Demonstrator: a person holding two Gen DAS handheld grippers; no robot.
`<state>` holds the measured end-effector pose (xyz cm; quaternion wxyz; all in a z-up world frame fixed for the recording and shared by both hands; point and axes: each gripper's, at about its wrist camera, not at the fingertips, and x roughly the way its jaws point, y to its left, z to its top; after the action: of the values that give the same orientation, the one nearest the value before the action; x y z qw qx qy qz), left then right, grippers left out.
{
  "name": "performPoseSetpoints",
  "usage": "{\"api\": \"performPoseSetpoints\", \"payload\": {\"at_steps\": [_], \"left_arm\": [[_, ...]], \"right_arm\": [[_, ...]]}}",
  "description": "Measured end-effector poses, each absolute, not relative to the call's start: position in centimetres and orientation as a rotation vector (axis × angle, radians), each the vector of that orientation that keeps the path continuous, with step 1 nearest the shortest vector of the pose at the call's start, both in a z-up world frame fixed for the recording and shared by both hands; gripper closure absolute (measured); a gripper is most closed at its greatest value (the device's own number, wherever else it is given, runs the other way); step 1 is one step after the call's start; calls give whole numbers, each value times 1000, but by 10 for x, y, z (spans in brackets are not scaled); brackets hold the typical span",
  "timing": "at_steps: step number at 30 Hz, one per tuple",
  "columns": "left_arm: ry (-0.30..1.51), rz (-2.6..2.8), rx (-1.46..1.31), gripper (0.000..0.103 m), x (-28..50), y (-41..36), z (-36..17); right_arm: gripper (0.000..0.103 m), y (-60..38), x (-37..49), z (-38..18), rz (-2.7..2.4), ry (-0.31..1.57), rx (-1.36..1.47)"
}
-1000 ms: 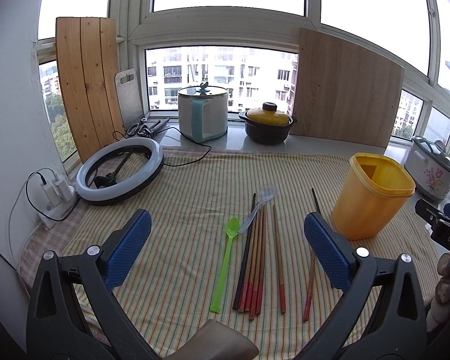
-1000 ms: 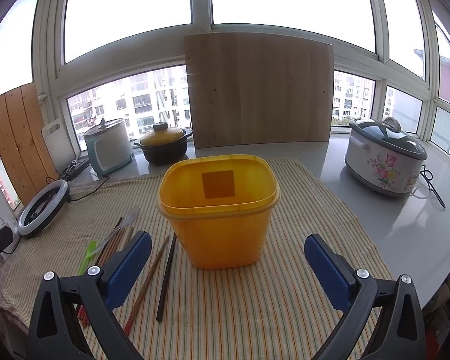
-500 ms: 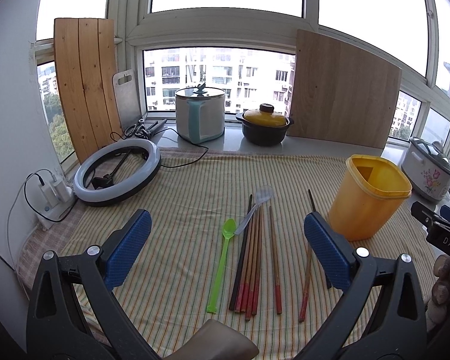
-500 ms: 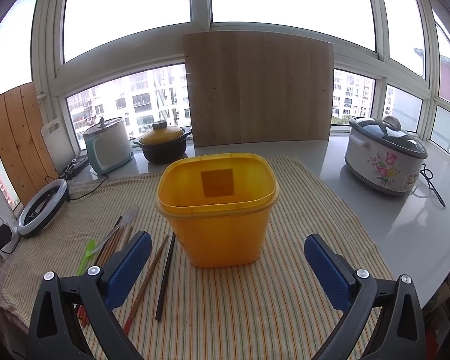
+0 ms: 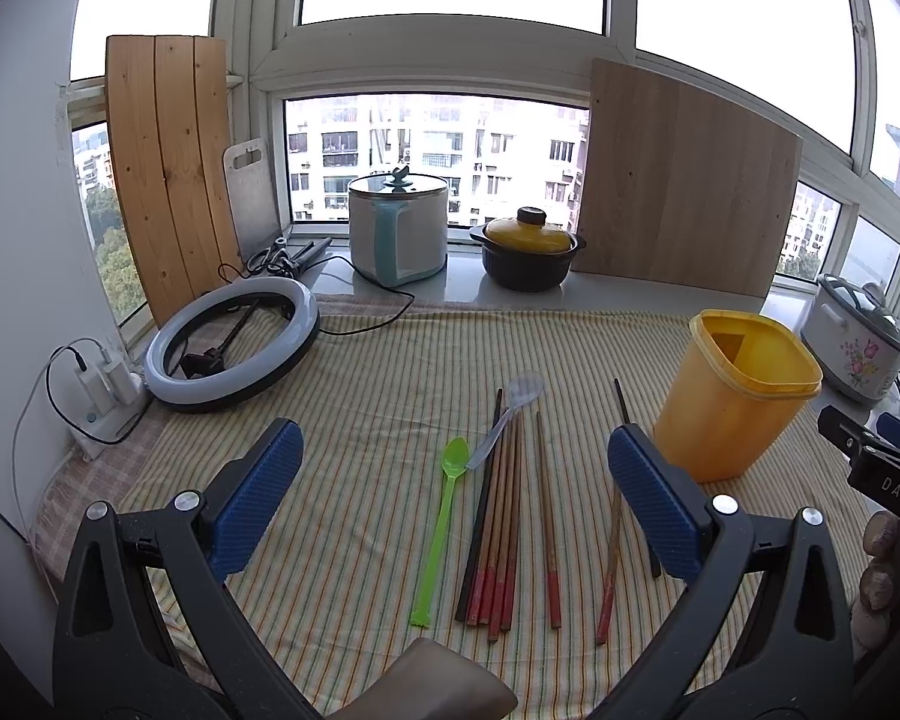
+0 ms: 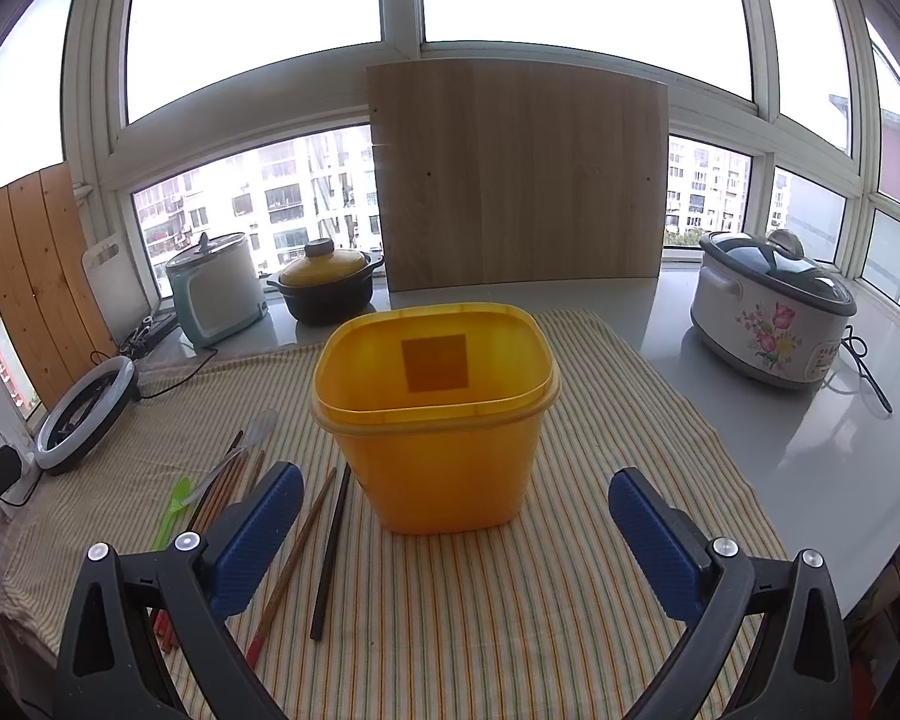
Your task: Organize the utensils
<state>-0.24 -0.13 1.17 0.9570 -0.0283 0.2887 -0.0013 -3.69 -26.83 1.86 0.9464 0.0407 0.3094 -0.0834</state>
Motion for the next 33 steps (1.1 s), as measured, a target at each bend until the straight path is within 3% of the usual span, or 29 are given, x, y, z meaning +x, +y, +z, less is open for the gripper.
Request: {"api": "performPoseSetpoints", "payload": {"at_steps": [33], "left_arm": [[635,-9,-65,0,15,17,-3]], "right_arm": [[0,-253,-24,8,-114,669,35]]}}
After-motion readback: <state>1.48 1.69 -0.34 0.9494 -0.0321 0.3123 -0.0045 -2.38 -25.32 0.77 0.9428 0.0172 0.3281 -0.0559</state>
